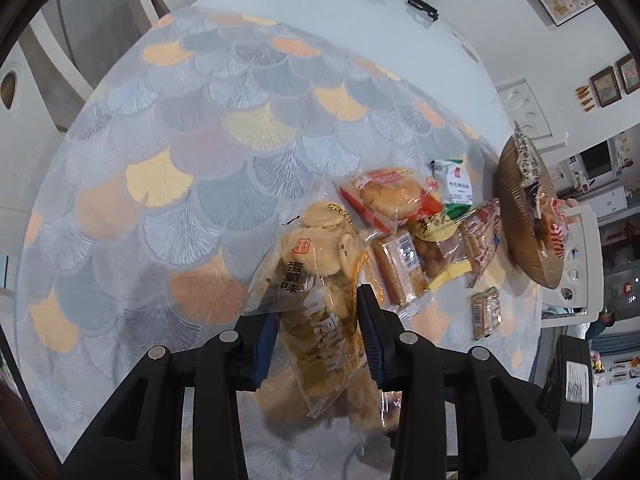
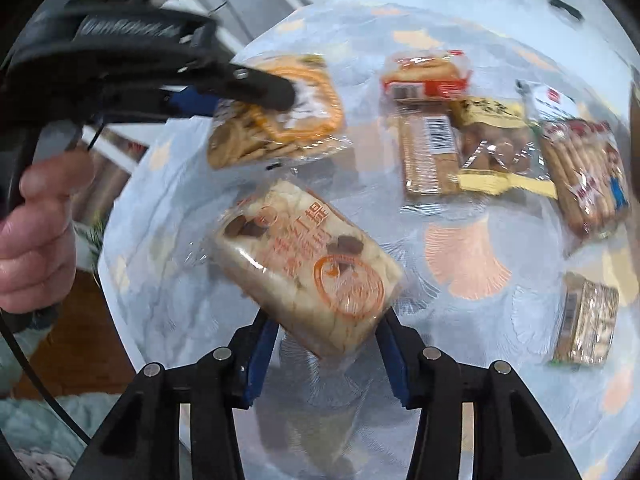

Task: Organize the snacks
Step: 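Carry both packs to the amber plate and open both tools to release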

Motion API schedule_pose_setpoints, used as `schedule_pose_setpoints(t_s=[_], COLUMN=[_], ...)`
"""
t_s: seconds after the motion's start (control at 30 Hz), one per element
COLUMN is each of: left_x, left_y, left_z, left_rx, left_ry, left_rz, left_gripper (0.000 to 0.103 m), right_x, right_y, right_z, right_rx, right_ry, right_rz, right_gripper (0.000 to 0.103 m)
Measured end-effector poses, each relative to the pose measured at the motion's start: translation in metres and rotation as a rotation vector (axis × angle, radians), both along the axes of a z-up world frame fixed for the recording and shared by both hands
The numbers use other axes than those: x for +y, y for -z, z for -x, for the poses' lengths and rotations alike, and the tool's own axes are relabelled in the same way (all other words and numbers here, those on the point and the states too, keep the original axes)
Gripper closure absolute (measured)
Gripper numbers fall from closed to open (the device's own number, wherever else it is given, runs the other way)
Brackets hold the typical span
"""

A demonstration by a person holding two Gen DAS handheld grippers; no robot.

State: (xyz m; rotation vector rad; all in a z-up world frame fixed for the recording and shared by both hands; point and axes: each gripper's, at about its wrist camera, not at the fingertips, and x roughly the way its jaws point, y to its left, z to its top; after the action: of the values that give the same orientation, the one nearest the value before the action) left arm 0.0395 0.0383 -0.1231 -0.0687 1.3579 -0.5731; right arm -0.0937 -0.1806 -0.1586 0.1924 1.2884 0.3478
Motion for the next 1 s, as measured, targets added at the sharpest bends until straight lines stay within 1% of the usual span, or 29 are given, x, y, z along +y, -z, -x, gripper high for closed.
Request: schedule_pose_setpoints(t_s=[0.1, 0.17, 0.2, 0.27, 0.3, 0.33, 0.37, 0.43, 0.5, 0.57, 0.63, 0.7, 0.77, 0.83, 0.87, 0.93, 0.97, 1.0], left_x=[0.001, 0.001, 0.002, 0.005, 0.008, 0.010, 0.012, 0.016, 0.019, 0.022, 0.024, 0.027, 0.028, 0.029, 0.030, 0.030, 0.030, 0.029], left_y=[-0.007, -0.009, -0.009, -0.009, -0.009, -0.009, -0.009, -0.010, -0.011, -0.012, -0.012, -0.012, -0.012, -0.013, -0.014, -0.016, -0.017, -0.018], left_z=[-0.002, -0.004, -0.004, -0.006, -0.007, -0.007, -0.007, -0.006, -0.005, -0.005, -0.005, -0.006, -0.006, -0.006, -0.006, -0.006, -0.006, -0.006], left_rx=[-0.020, -0.027, -0.026, -0.023, -0.020, -0.016, -0.015, -0.020, -0.028, -0.031, -0.028, -0.027, -0.027, -0.029, -0.032, -0.035, -0.036, -0.038], left_ry=[0.008, 0.011, 0.011, 0.008, 0.009, 0.014, 0.019, 0.028, 0.034, 0.030, 0.027, 0.025, 0.027, 0.032, 0.033, 0.036, 0.037, 0.037], left_rz=[0.006, 0.003, 0.003, 0.004, 0.006, 0.009, 0.010, 0.009, 0.007, 0.012, 0.020, 0.027, 0.030, 0.029, 0.031, 0.038, 0.042, 0.048], left_gripper=[0.068, 0.068, 0.068, 0.068, 0.068, 0.068, 0.068, 0.068, 0.068, 0.068, 0.068, 0.068, 0.068, 0.068, 0.068, 0.068, 0.068, 0.068], right_x=[-0.013, -0.015, -0.016, 0.001, 0.004, 0.011, 0.012, 0.011, 0.011, 0.009, 0.017, 0.035, 0.048, 0.054, 0.054, 0.052, 0.046, 0.039], right_y=[-0.008, -0.008, -0.007, -0.003, -0.006, -0.008, -0.010, -0.015, -0.023, -0.029, -0.029, -0.019, -0.001, 0.012, 0.011, 0.005, 0.001, -0.003], right_z=[-0.004, 0.001, 0.000, 0.014, 0.019, 0.016, 0.020, 0.025, 0.027, 0.022, 0.013, 0.000, -0.008, -0.012, -0.012, -0.011, -0.011, -0.011], right_rx=[-0.007, -0.006, 0.004, 0.024, 0.029, 0.033, 0.034, 0.033, 0.007, -0.005, -0.009, -0.004, 0.022, 0.054, 0.030, 0.022, 0.031, 0.039], right_ry=[0.033, 0.047, 0.040, -0.009, -0.034, -0.065, -0.084, -0.125, -0.170, -0.196, -0.238, -0.290, -0.346, -0.358, -0.339, -0.287, -0.246, -0.208], right_rz=[-0.010, -0.017, -0.003, 0.045, 0.078, 0.126, 0.160, 0.224, 0.254, 0.254, 0.252, 0.277, 0.291, 0.310, 0.310, 0.272, 0.243, 0.208], right_gripper=[0.057, 0.057, 0.057, 0.057, 0.055, 0.048, 0.038, 0.027, 0.023, 0.019, 0.018, 0.018, 0.019, 0.025, 0.034, 0.046, 0.051, 0.052])
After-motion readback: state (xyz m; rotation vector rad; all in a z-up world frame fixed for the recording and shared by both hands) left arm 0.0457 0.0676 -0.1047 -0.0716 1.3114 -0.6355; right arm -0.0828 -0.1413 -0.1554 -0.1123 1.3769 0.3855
